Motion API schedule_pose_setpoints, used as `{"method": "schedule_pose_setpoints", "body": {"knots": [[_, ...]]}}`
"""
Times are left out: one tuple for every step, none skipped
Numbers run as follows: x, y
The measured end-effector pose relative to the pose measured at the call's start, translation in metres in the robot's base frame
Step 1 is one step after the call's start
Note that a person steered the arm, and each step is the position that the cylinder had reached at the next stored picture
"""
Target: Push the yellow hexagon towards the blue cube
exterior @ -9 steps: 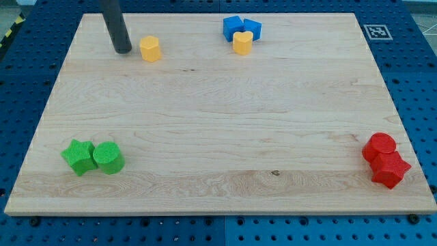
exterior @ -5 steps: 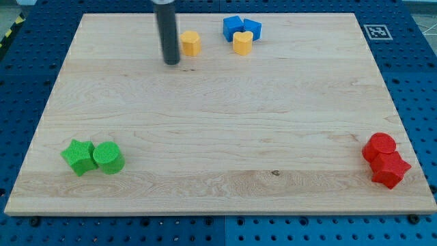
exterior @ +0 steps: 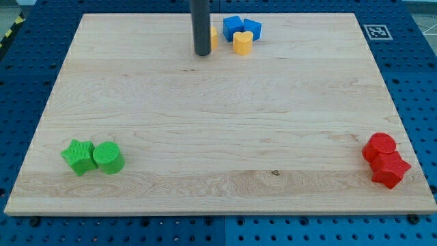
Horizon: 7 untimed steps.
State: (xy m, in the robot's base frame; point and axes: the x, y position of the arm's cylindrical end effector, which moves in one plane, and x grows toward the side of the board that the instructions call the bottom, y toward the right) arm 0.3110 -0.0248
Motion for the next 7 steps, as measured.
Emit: {"method": "schedule_pose_setpoints", "body": {"knots": [[0.001, 0.024], [0.001, 0.026], [0.001, -0.019], [-0.001, -0.059], [-0.026, -0.058], [-0.028, -0.026], [-0.02, 0.014]]}}
